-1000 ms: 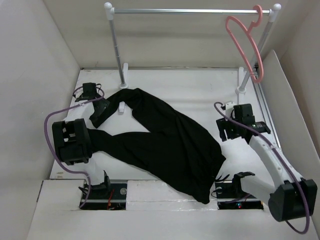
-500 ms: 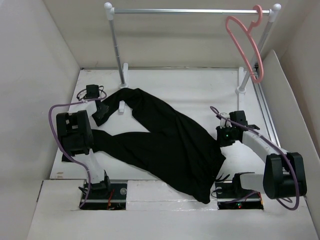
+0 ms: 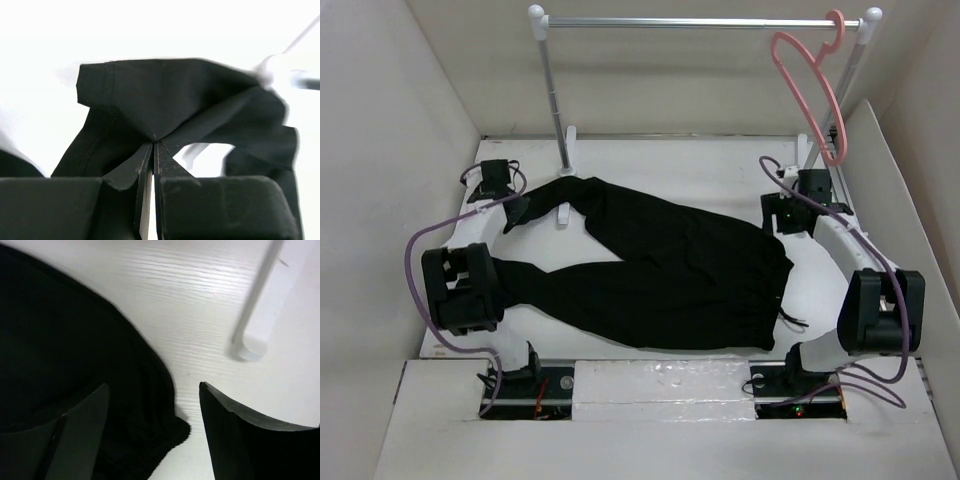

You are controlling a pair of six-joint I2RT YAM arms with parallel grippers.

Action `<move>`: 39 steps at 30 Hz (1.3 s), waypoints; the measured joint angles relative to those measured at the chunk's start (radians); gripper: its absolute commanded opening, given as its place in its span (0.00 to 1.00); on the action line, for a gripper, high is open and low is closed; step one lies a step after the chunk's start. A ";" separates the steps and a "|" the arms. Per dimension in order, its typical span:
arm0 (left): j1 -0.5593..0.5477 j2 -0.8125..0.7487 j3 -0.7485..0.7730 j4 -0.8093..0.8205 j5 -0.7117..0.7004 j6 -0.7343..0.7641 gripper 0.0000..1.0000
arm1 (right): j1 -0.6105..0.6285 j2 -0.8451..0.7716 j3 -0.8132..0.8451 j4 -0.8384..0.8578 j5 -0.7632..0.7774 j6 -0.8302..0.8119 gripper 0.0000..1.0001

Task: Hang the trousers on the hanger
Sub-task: Fold the trousers

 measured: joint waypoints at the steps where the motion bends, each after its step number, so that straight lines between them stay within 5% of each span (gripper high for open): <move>1: 0.000 -0.026 0.000 -0.001 -0.002 0.000 0.00 | 0.029 -0.017 0.000 -0.002 0.002 -0.003 0.79; 8: 0.000 -0.240 0.007 -0.022 -0.011 0.013 0.00 | 0.328 -0.368 -0.224 -0.014 -0.026 -0.005 0.79; 17: 0.003 -0.365 0.108 -0.072 -0.010 0.030 0.00 | 0.418 -0.533 -0.454 -0.109 -0.030 0.036 0.80; 21: 0.049 -0.268 0.217 -0.105 0.012 0.042 0.00 | 0.422 -0.504 -0.436 -0.114 -0.026 0.035 0.81; 24: 0.073 -0.046 0.435 -0.114 0.012 0.058 0.00 | 0.441 -0.445 -0.393 -0.119 -0.015 0.031 0.82; 26: 0.077 0.129 0.599 -0.121 0.012 0.069 0.15 | 0.458 -0.418 -0.362 -0.124 -0.010 0.029 0.82; 28: 0.077 0.303 0.784 -0.160 0.014 0.088 0.61 | 0.488 -0.404 -0.327 -0.146 0.004 0.028 0.85; 30: 0.077 0.461 0.946 -0.159 0.032 0.097 0.93 | 0.535 -0.401 -0.290 -0.168 0.026 0.029 0.86; 32: 0.077 0.513 0.946 -0.163 0.048 0.102 0.97 | 0.589 -0.408 -0.261 -0.185 0.045 0.035 0.86; 35: 0.077 0.525 0.937 -0.227 0.058 0.113 0.94 | 0.655 -0.433 -0.251 -0.198 0.064 0.060 0.71; 36: 0.078 0.521 0.937 -0.236 0.058 0.117 0.86 | 0.671 -0.443 -0.251 -0.207 0.068 0.069 0.38; 38: 0.082 0.486 0.895 -0.217 0.055 0.128 0.77 | 0.703 -0.461 -0.252 -0.220 0.074 0.089 0.00; 39: 0.082 0.454 0.850 -0.209 0.055 0.132 0.61 | 0.711 -0.469 -0.253 -0.223 0.082 0.098 0.00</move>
